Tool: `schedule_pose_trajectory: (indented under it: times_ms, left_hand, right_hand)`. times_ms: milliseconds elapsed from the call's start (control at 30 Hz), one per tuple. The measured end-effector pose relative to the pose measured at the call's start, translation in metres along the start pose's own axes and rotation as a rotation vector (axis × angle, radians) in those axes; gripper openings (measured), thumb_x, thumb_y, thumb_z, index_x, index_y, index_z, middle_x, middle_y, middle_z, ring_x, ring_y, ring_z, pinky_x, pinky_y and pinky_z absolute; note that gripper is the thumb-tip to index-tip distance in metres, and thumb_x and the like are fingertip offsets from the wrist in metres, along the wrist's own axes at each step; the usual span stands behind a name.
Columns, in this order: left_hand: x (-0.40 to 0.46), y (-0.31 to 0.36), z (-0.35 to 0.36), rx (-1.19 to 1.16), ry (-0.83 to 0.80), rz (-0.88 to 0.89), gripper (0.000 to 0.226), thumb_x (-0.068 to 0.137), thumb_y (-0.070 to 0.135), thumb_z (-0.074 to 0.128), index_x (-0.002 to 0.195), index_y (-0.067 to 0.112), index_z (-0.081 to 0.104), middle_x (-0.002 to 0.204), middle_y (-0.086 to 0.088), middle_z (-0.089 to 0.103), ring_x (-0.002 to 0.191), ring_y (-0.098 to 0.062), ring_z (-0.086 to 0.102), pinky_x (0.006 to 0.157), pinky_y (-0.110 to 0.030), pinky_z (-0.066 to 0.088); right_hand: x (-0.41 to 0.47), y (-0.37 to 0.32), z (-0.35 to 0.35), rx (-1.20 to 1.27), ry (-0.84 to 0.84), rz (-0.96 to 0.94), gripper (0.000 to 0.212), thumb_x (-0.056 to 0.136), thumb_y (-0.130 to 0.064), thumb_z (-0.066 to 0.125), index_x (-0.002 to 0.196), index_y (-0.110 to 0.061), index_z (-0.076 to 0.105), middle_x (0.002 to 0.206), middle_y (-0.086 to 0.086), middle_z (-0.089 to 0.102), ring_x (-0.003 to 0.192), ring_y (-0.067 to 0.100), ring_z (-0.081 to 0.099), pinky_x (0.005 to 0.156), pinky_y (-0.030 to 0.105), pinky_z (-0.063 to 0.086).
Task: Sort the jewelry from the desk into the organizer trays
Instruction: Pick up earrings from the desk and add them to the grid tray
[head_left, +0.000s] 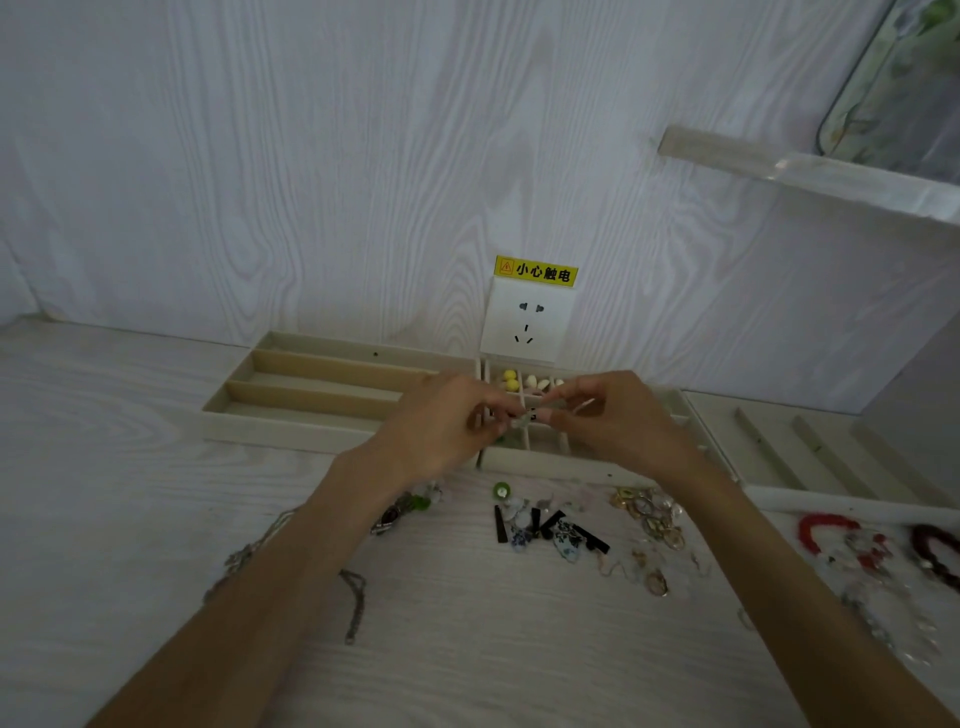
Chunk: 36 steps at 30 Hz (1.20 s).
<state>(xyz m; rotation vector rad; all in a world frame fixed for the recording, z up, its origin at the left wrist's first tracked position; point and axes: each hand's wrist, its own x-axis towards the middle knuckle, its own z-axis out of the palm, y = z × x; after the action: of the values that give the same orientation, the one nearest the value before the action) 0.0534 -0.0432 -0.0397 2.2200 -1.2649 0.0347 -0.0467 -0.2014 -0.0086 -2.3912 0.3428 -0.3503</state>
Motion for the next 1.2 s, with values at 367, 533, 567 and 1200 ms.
schedule_pose_trajectory:
  times_ms: [367, 533, 567, 1200]
  left_hand:
    - [0.000, 0.002, -0.003, 0.143, 0.045, -0.043, 0.021, 0.087, 0.038, 0.062, 0.106, 0.042, 0.068, 0.110, 0.020, 0.067, 0.107, -0.006, 0.054, 0.093, -0.028, 0.031]
    - [0.003, -0.002, -0.009, 0.103, 0.077, -0.072, 0.033, 0.094, 0.019, 0.044, 0.108, 0.036, 0.069, 0.125, 0.016, 0.057, 0.116, -0.010, 0.041, 0.098, -0.032, 0.033]
    - [0.003, -0.003, -0.012, 0.079, 0.117, -0.086, 0.036, 0.093, 0.014, 0.043, 0.104, 0.035, 0.070, 0.124, 0.016, 0.059, 0.114, -0.010, 0.042, 0.096, -0.032, 0.034]
    - [-0.001, 0.005, -0.014, 0.109, -0.034, -0.076, 0.034, 0.092, 0.021, 0.041, 0.105, 0.033, 0.070, 0.125, 0.014, 0.057, 0.115, -0.012, 0.040, 0.099, -0.039, 0.035]
  right_hand:
    - [0.006, -0.012, -0.002, -0.221, -0.274, -0.022, 0.024, 0.092, -0.016, 0.056, 0.112, -0.018, 0.068, 0.079, -0.009, 0.064, 0.066, -0.004, 0.062, 0.060, 0.009, 0.043]
    - [0.014, -0.014, 0.007, -0.117, -0.298, 0.070, 0.020, 0.088, -0.015, 0.063, 0.107, -0.017, 0.065, 0.089, -0.001, 0.070, 0.068, 0.006, 0.062, 0.064, 0.019, 0.051]
    - [0.015, -0.015, 0.007, -0.094, -0.297, 0.093, 0.016, 0.086, -0.017, 0.065, 0.102, -0.016, 0.062, 0.084, 0.000, 0.070, 0.066, 0.009, 0.064, 0.065, 0.023, 0.052]
    - [-0.011, 0.001, 0.033, -0.510, 0.056, -0.185, 0.038, 0.094, -0.042, 0.044, 0.068, -0.025, 0.066, 0.074, -0.007, 0.050, 0.066, 0.007, 0.045, 0.059, 0.025, 0.035]
